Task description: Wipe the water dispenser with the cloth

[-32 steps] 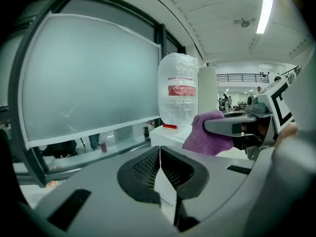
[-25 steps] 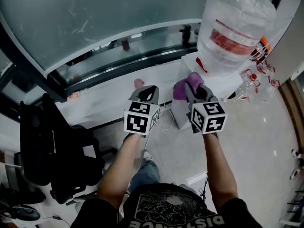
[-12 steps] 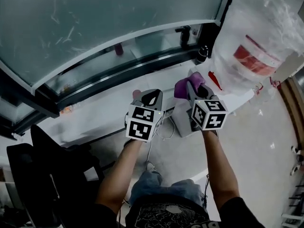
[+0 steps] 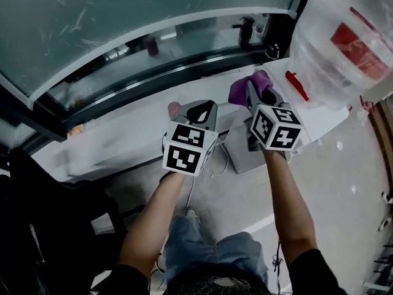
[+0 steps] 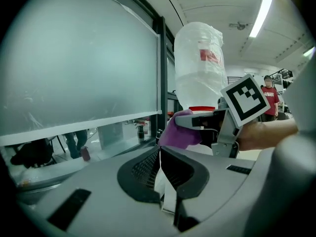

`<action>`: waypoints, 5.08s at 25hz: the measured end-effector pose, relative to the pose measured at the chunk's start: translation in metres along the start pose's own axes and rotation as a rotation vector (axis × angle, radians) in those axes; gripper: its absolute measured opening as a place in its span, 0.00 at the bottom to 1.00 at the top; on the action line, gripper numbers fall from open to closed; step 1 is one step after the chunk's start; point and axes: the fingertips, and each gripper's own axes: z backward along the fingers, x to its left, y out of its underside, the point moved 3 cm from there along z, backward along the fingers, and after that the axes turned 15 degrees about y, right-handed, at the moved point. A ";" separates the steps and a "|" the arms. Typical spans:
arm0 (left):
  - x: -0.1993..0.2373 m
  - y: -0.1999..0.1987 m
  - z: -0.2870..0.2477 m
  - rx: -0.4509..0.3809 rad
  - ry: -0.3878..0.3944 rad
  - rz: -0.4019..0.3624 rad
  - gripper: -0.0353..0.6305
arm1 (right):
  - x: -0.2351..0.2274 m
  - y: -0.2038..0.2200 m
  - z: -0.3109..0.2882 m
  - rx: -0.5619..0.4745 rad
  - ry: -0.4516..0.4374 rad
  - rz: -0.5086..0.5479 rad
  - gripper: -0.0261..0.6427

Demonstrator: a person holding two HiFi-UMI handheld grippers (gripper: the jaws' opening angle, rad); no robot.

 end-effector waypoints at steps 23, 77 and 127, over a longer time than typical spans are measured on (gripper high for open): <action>0.018 0.193 -0.081 -0.098 -0.050 -0.028 0.09 | -0.018 0.143 -0.042 -0.167 0.013 -0.010 0.10; 0.003 0.303 -0.124 -0.119 -0.030 0.005 0.09 | -0.016 0.508 -0.102 0.198 -0.037 0.063 0.10; -0.042 0.202 -0.083 -0.232 -0.071 -0.129 0.09 | -0.053 0.121 0.034 -0.388 -0.020 -0.152 0.10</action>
